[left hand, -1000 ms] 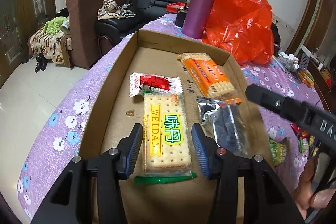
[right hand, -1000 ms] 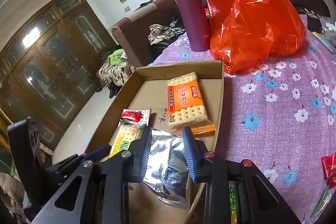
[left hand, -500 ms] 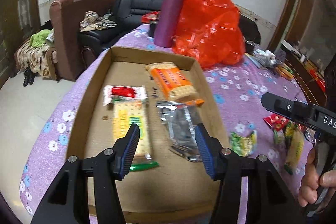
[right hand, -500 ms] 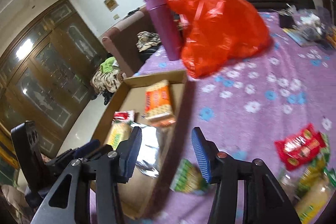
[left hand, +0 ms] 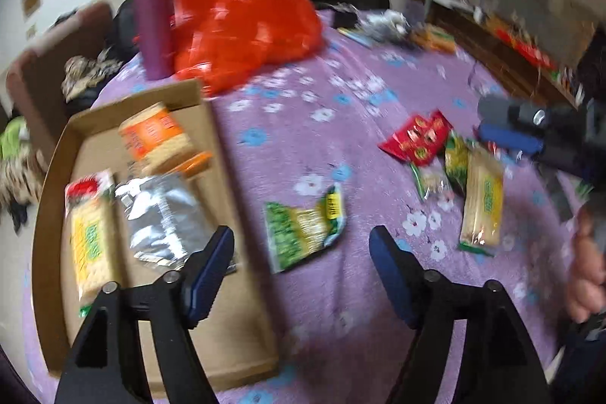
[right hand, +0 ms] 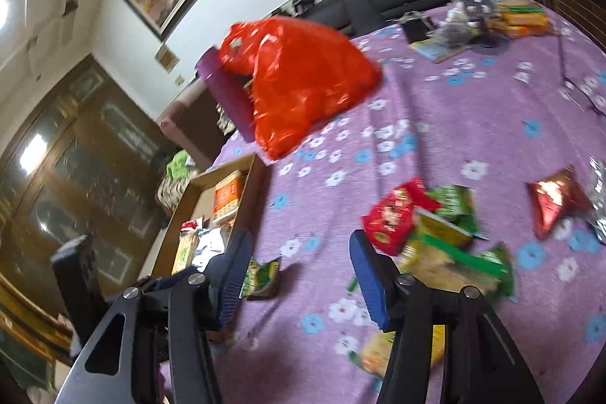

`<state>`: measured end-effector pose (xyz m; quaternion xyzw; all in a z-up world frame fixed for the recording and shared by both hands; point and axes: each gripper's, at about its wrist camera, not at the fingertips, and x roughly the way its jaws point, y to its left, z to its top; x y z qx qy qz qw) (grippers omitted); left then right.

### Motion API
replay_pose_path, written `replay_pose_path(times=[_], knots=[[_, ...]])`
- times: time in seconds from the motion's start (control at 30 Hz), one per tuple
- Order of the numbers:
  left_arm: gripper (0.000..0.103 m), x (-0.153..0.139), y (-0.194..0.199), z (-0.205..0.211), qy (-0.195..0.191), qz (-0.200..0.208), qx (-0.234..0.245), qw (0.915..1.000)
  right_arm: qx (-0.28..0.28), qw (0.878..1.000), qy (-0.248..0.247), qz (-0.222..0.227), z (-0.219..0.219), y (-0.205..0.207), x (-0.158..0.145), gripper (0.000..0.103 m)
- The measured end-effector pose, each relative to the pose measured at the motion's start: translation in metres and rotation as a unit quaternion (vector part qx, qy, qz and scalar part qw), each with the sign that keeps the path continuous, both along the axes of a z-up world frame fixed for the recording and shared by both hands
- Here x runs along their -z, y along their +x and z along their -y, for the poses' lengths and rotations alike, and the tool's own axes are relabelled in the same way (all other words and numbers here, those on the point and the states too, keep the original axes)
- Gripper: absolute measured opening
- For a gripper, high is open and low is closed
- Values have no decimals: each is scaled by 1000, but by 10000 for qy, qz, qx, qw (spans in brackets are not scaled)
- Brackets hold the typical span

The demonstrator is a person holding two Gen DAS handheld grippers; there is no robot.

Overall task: Organize snacks
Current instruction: 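Grasp the green pea snack packet with the left tool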

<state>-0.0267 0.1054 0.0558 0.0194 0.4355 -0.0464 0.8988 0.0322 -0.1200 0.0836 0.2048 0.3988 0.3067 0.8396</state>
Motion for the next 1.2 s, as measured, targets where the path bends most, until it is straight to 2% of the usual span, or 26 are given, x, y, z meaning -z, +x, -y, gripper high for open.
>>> replay_pose_path(times=[0.07,0.2,0.3,0.37,0.4,0.43,0.5,0.6,0.7,0.73,0.97,1.03,1.07,1.17,1.2], knots=[[74,7,9,13,393,-82,-26,9992,10,10000,-6,5,9,-2,1,59],[74,20,25,27,817,-377,-71,9959,100,9999,10,18,25,-7,3,60],[74,33,36,39,1243,-658,-109,9900,215,9998,-27,7,35,-9,7,63],[71,38,38,44,1393,-580,-150,9884,315,9995,-12,-84,45,-10,13,63],[62,37,37,44,1340,-592,-167,9891,357,9993,6,-135,50,-10,15,63],[42,37,36,46,1230,-611,-109,9905,388,9991,-8,-158,52,-11,17,63],[27,37,32,51,1008,-630,19,9929,487,9985,-164,-182,58,-13,22,63],[27,38,20,61,966,-453,177,9941,518,9977,-290,-318,60,-18,30,66],[27,31,5,54,310,-405,376,9980,481,9963,-616,-359,51,-24,39,69],[27,28,2,53,199,-339,406,9984,444,9957,-721,-383,46,-25,43,69],[27,8,-17,31,-243,-130,343,9990,301,9907,-1264,-395,19,-20,58,69],[27,7,-19,27,-387,-105,324,9987,310,9892,-1395,-315,17,-20,60,63],[27,7,-19,27,-416,-84,307,9986,284,9887,-1438,-301,16,-20,62,56],[27,12,-17,32,-441,-56,305,9985,275,9886,-1470,-168,17,-23,60,53],[27,14,-17,36,-428,-46,321,9986,280,9888,-1465,-39,17,-26,57,45]])
